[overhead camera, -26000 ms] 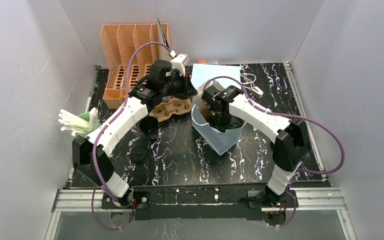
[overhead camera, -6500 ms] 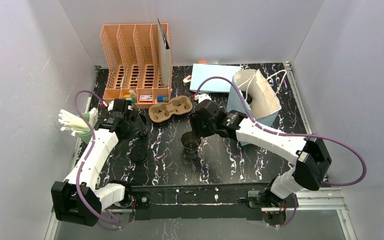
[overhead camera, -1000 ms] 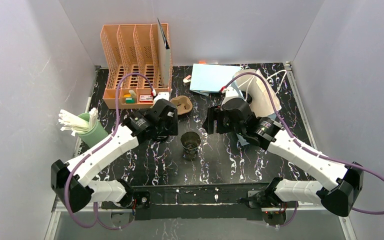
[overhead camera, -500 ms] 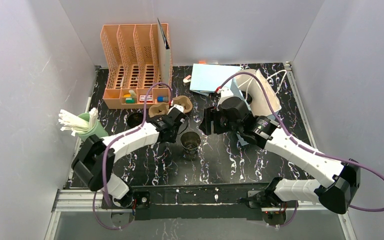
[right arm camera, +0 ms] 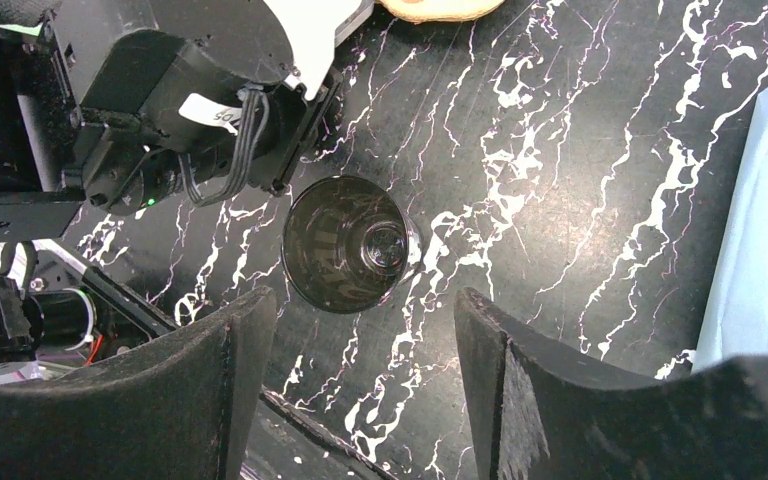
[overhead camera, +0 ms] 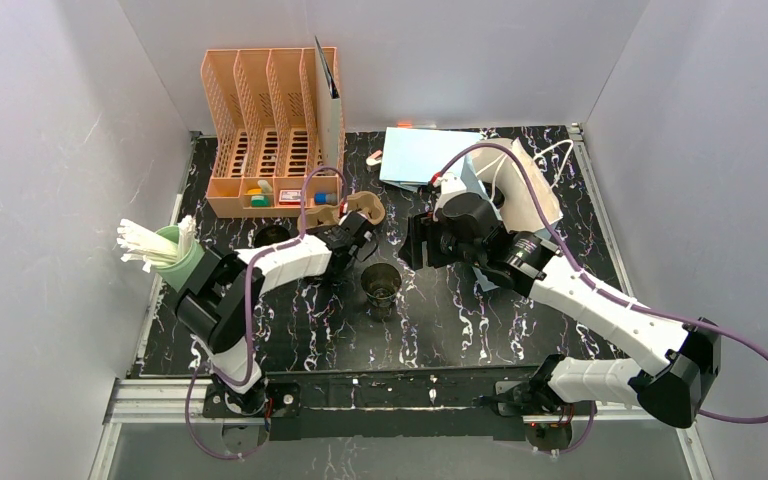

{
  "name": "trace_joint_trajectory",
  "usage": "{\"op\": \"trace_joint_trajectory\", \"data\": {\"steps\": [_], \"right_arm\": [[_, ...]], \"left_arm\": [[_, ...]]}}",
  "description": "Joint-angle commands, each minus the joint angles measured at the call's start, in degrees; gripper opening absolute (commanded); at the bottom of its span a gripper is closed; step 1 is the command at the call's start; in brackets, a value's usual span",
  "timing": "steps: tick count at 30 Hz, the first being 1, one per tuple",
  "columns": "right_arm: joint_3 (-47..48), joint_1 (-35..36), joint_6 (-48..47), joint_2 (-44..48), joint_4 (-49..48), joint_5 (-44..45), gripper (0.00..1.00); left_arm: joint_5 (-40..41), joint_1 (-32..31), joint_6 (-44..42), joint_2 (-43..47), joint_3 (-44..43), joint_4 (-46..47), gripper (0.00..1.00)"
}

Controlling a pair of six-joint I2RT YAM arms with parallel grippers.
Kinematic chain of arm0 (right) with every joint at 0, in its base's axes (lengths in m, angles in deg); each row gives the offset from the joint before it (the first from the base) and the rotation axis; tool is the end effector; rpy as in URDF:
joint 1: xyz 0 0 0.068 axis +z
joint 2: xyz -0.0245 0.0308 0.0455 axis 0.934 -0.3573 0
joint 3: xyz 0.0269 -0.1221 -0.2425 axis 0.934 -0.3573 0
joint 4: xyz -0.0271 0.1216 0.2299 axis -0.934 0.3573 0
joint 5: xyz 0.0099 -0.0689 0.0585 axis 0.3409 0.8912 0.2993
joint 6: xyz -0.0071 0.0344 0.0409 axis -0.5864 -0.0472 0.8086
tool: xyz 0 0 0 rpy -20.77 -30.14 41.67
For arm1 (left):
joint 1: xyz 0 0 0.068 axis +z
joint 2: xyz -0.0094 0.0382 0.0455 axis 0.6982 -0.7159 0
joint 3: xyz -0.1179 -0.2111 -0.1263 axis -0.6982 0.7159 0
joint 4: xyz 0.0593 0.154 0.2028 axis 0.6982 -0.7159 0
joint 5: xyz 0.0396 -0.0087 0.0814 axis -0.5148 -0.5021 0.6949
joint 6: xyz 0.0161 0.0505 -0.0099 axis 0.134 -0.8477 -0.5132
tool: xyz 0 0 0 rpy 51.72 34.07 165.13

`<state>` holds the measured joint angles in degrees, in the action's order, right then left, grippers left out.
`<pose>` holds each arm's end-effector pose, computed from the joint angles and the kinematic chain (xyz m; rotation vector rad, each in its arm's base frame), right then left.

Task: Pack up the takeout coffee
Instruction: Close the cup lid on the coffee cup.

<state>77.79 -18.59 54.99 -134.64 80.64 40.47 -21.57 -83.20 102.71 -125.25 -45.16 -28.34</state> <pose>0.1724 0.2009 0.3422 -0.3497 2.1309 0.6544 0.2621 -0.1937 0.1682 0.3464 2.5103 0.1581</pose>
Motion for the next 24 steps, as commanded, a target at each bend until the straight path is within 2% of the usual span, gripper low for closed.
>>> {"op": "trace_joint_trajectory", "data": {"steps": [1,4,8,14,21,24], "right_arm": [[2.3,-0.1,-0.8,-0.3,-1.8,0.1,0.73],[2.5,-0.2,-0.8,-0.5,-1.6,0.1,0.73],[2.3,-0.1,-0.8,-0.6,-1.7,-0.1,0.72],[2.6,-0.2,-0.7,-1.0,-1.9,-1.0,0.72],[2.6,-0.2,-1.1,-1.3,-5.3,-7.3,0.75],[1.1,-0.2,-1.4,-0.1,-9.9,-12.5,0.88]], "left_arm": [[1.9,0.4,-0.4,-1.6,-2.9,0.2,0.19],[2.3,0.4,-0.4,-1.8,-4.3,-1.3,0.08],[3.3,0.4,-0.9,0.6,-4.1,-1.7,0.0],[0.6,0.4,0.1,7.5,-5.6,-5.6,0.0],[-9.5,0.6,2.7,21.2,-11.1,-12.4,0.0],[-15.2,1.1,5.2,25.6,-13.8,-13.5,0.0]]}}
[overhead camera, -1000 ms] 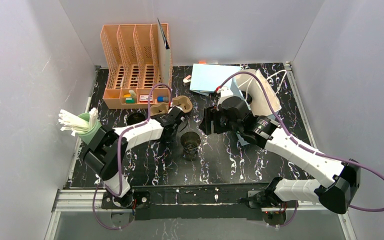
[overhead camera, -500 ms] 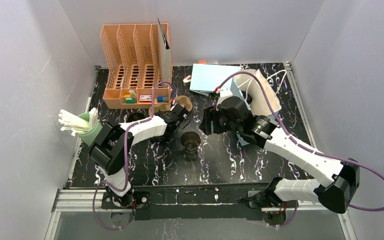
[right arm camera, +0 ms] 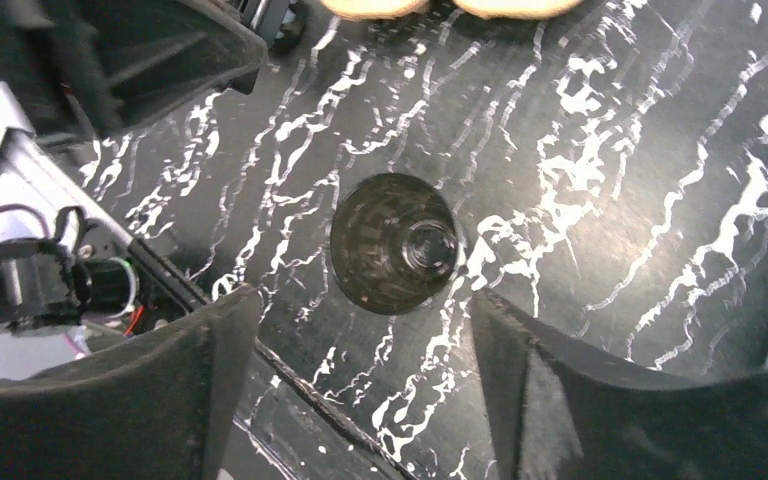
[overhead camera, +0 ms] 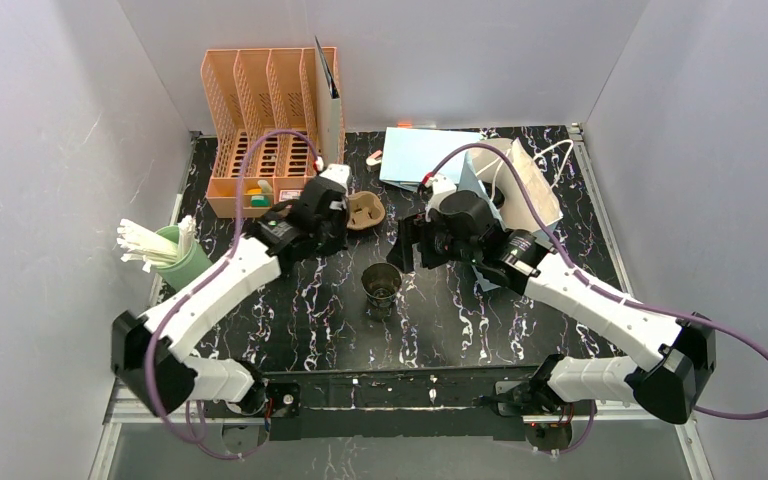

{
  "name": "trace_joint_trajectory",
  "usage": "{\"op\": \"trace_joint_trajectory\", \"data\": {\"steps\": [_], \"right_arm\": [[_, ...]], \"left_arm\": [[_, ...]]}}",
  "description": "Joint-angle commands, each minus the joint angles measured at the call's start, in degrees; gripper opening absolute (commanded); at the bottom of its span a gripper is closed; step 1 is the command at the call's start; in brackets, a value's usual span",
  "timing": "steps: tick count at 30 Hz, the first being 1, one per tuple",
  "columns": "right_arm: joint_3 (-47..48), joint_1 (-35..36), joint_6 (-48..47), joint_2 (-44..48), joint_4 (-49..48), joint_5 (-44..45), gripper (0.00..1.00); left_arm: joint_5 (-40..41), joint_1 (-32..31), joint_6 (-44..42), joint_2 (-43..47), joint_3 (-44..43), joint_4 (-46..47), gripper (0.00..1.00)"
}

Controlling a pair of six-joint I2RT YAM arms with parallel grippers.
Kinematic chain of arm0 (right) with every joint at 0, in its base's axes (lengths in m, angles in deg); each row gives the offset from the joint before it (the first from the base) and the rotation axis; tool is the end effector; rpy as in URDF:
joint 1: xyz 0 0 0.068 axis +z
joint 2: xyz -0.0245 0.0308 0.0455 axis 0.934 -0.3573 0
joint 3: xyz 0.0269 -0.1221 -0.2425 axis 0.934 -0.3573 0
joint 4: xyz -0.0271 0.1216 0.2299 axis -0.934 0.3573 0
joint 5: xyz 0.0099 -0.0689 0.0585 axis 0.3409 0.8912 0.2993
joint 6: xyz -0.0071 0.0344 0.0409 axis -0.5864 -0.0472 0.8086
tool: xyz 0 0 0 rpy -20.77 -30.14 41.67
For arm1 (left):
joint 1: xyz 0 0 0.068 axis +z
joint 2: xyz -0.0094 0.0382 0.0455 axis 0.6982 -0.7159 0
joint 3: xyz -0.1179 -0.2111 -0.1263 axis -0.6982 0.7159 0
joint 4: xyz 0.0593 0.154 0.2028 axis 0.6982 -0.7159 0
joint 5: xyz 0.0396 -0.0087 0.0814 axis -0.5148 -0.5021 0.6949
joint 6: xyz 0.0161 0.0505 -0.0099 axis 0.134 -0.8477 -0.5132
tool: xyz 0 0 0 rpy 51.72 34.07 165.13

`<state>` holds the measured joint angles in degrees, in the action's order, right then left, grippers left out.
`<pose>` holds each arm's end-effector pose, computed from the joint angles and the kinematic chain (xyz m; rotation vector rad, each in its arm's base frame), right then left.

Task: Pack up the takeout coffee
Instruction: Close the cup lid on the coffee cup.

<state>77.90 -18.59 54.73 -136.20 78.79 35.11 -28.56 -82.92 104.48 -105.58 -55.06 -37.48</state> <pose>0.1751 0.2094 0.3390 -0.4155 2.1398 0.7449 0.2349 -0.1752 0.3115 0.2429 2.2662 -0.2123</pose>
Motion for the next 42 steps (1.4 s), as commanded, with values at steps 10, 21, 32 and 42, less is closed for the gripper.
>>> {"op": "trace_joint_trajectory", "data": {"steps": [10,21,32,42], "right_arm": [[-10.5,-0.1,-13.1,13.3,-30.0,-17.1,0.98],[-6.3,-0.1,-26.4,16.1,-24.7,-20.6,0.98],[2.5,-0.1,-19.9,9.6,-20.3,-18.0,0.98],[4.4,-1.2,-17.8,7.4,-17.3,-11.9,0.98]], "left_arm": [[-36.9,6.0,15.3,10.8,-8.8,2.2,0.0],[-60.1,12.3,34.3,11.0,-5.7,20.1,0.0],[-63.1,12.4,41.6,12.6,-1.8,28.7,0.0],[-63.3,12.4,40.7,12.2,-2.4,27.3,0.0]]}}
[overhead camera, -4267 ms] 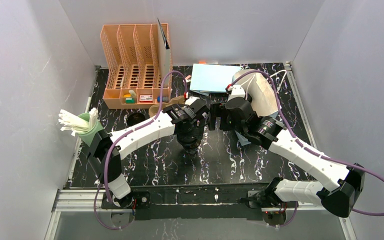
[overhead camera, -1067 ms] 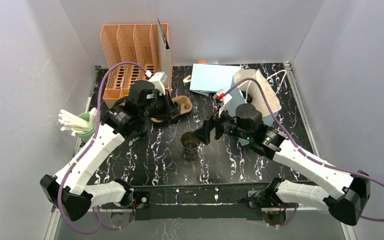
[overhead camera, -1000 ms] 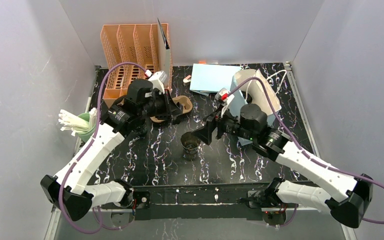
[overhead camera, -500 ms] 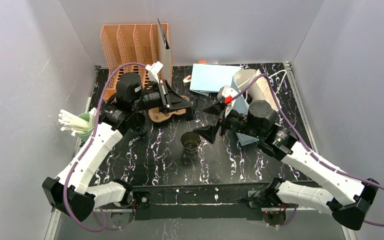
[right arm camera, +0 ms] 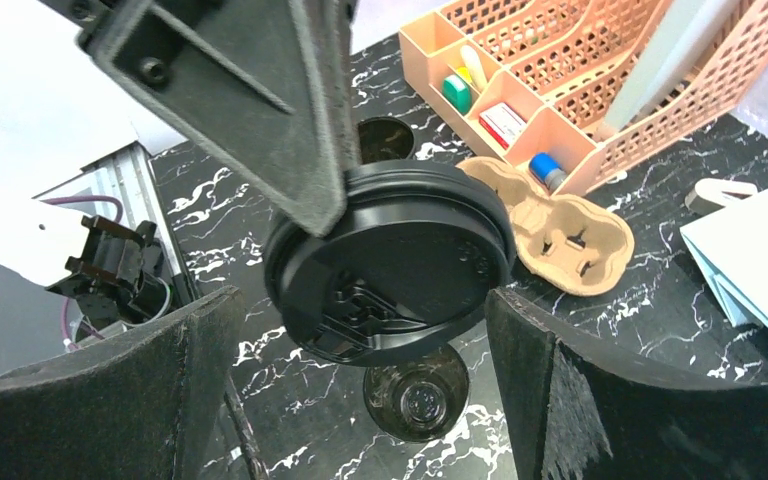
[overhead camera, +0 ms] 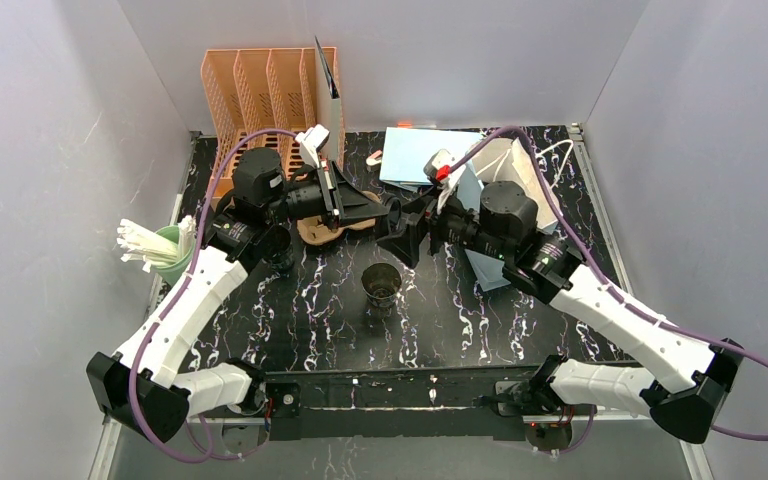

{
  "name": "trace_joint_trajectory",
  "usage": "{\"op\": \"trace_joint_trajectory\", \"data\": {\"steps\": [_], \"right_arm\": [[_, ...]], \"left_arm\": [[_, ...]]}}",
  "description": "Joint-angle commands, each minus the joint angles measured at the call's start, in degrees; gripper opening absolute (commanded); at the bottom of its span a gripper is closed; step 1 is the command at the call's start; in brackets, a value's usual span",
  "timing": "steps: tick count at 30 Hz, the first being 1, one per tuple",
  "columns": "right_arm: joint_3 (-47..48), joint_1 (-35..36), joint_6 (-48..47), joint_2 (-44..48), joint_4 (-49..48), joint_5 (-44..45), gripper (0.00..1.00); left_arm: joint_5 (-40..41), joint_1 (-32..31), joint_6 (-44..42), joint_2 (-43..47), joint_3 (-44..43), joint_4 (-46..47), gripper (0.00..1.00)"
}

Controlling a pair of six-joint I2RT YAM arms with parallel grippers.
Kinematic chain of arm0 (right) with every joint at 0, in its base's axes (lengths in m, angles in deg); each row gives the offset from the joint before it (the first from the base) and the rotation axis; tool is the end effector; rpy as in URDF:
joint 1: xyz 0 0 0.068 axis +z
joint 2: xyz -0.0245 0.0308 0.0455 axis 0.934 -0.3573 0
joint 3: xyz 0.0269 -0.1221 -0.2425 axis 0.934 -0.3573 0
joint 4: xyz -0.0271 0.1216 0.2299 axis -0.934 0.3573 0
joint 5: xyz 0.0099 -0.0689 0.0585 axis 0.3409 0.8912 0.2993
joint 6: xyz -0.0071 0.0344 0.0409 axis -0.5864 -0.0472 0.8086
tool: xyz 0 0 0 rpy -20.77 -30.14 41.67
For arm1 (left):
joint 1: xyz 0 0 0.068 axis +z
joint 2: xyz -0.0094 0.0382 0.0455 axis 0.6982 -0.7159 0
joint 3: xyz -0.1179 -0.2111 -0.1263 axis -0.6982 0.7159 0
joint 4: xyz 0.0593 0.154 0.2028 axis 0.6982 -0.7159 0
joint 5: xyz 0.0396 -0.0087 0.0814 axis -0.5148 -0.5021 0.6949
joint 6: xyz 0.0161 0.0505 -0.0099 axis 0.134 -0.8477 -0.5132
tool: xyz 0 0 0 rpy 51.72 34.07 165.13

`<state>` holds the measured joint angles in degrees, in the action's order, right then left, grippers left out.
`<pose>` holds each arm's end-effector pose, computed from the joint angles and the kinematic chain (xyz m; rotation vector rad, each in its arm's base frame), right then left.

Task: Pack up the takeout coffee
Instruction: Close the cup lid on the coffee cup.

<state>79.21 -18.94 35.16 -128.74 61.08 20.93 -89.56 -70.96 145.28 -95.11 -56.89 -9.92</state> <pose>0.1532 0.1943 0.4109 -0.7684 1.5243 0.9159 0.2185 -0.1379 0.4185 0.1707 1.9174 -1.7217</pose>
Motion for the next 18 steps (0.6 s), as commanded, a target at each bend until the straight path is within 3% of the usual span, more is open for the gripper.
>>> {"op": "trace_joint_trajectory", "data": {"steps": [1,7,10,18], "right_arm": [[3.1,-1.2,2.1,-0.2,0.6,1.9,0.98],[1.9,-3.7,3.7,-0.3,-0.1,-2.5,0.98],[2.0,-5.7,4.7,-0.7,-0.6,-5.8,0.89],[1.9,-7.2,5.7,-1.4,-2.2,-10.5,0.83]], "left_arm": [[-2.4,0.5,0.1,1.7,-0.4,0.1,0.0],[-3.0,0.5,0.7,1.8,0.3,1.1,0.0],[-3.7,0.5,0.9,1.7,0.5,1.3,0.0],[-4.5,0.5,1.9,1.6,1.5,2.8,0.0]]}}
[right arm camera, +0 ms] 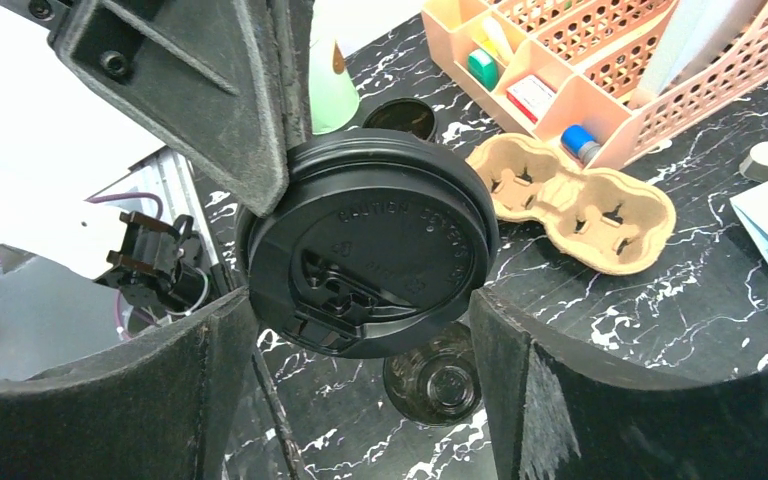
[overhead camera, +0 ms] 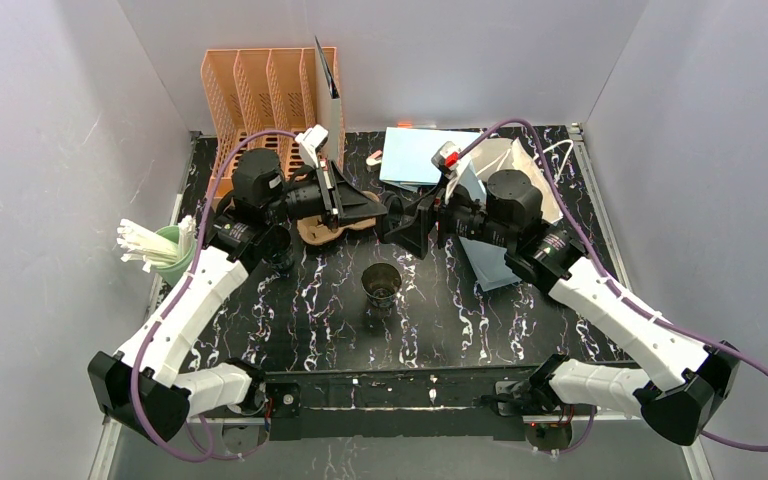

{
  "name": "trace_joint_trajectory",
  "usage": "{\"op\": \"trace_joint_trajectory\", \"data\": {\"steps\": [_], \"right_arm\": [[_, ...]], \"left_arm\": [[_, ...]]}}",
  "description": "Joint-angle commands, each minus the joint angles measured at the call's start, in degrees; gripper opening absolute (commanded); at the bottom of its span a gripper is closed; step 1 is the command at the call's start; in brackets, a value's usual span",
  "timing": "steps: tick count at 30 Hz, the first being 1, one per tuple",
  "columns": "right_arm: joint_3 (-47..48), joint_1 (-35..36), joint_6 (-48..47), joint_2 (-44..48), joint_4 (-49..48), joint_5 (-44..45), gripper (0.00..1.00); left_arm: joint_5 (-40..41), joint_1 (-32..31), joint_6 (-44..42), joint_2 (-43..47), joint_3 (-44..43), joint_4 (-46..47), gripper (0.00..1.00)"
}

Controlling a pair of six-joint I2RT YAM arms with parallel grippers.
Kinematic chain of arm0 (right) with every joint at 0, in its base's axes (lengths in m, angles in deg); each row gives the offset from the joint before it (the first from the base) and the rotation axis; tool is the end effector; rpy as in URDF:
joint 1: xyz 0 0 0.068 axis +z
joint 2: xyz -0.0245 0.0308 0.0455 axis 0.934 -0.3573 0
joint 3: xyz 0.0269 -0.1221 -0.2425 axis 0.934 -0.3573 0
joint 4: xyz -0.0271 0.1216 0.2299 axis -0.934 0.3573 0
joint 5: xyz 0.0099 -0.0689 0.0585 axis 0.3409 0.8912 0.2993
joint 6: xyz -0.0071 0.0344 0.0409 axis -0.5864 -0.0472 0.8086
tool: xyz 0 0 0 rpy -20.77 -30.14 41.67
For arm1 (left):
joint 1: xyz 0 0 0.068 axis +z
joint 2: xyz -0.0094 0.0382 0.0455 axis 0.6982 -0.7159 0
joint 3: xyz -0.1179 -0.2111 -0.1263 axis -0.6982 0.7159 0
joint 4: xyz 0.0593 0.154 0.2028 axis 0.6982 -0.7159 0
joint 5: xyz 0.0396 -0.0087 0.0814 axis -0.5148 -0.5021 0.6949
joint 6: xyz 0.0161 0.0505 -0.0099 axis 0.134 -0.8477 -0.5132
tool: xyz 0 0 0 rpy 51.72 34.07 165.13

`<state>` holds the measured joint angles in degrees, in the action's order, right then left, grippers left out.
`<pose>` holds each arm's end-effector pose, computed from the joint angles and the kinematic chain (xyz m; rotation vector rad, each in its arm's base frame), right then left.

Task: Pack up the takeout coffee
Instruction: Close the cup lid on the coffee cup.

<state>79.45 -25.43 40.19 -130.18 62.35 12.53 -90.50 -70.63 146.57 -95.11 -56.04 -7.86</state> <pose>0.1748 0.1832 0.4043 -0.7356 1.6077 1.0063 0.2196 -0.1373 0.4169 0.1723 1.9066 -1.7450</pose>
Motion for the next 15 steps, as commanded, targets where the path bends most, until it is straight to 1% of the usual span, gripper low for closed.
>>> {"op": "trace_joint_trajectory", "data": {"steps": [1,4,6,7,8,9,10,11,12,15], "right_arm": [[1.6,-0.7,0.6,0.2,-3.5,-2.0,0.83],[1.4,-0.8,0.6,0.6,-3.6,-1.6,0.86],[1.4,-0.8,0.6,0.6,-3.6,-2.0,0.8],[1.5,-0.8,0.5,0.5,-3.5,-2.2,0.79],[1.5,-0.8,0.5,0.4,-3.6,-2.2,0.81],[1.5,-0.8,0.6,0.4,-3.6,-2.1,0.85],[1.5,-0.8,0.5,0.4,-3.5,-1.8,0.92],[1.5,-0.8,0.4,0.4,-3.3,-1.4,0.96],[1.5,-0.9,0.1,0.5,-3.3,-1.0,0.98],[1.5,-1.0,-0.7,0.9,-2.9,-0.5,0.98]], "left_arm": [[-3.5,0.2,0.6,1.6,0.8,0.7,0.0],[-3.7,0.2,0.6,1.5,0.9,0.7,0.0],[-3.9,0.2,0.6,1.4,1.1,0.9,0.0],[-4.0,0.2,0.8,1.4,1.2,1.2,0.0],[-4.1,0.2,1.0,1.4,1.3,1.4,0.0],[-4.2,0.2,1.2,1.4,1.3,1.4,0.0],[-4.2,0.2,1.4,1.5,1.4,1.4,0.0],[-4.4,0.2,1.6,1.5,1.4,1.4,0.0],[-4.6,0.2,1.6,1.6,1.4,1.4,0.0],[-4.9,0.2,1.6,1.7,1.1,1.4,0.0]]}}
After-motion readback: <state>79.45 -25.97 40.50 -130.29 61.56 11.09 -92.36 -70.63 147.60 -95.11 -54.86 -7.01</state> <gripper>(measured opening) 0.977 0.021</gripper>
